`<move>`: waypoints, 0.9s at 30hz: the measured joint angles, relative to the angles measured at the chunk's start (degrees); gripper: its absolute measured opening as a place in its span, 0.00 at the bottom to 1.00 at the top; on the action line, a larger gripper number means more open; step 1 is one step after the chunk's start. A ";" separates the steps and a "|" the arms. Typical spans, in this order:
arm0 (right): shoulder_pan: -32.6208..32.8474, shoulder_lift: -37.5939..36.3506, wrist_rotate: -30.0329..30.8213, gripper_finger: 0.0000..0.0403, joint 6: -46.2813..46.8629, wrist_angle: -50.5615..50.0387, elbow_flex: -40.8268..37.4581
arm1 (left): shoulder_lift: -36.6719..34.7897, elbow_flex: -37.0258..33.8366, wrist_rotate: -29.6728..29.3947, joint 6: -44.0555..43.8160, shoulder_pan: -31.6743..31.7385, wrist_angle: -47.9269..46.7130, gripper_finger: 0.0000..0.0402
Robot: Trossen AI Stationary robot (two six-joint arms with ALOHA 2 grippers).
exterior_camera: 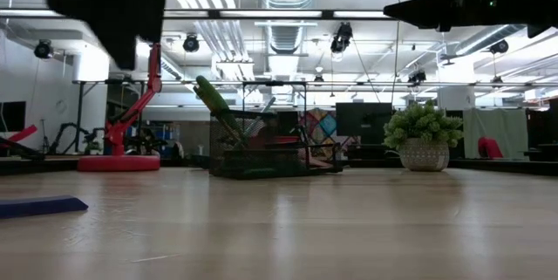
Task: Pick and place office supplies into organizer
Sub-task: Put the blue eraser into the black desk organizer
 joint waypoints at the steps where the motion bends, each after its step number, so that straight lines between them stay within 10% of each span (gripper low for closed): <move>1: 0.01 0.01 -0.01 0.02 0.00 -0.01 0.00 | 0.67 -0.01 -0.23 -1.11 -0.69 -0.17 0.49; 27: 0.00 0.02 -0.01 0.02 0.00 -0.15 0.00 | 13.79 -1.78 5.74 -4.90 -4.08 -1.29 0.49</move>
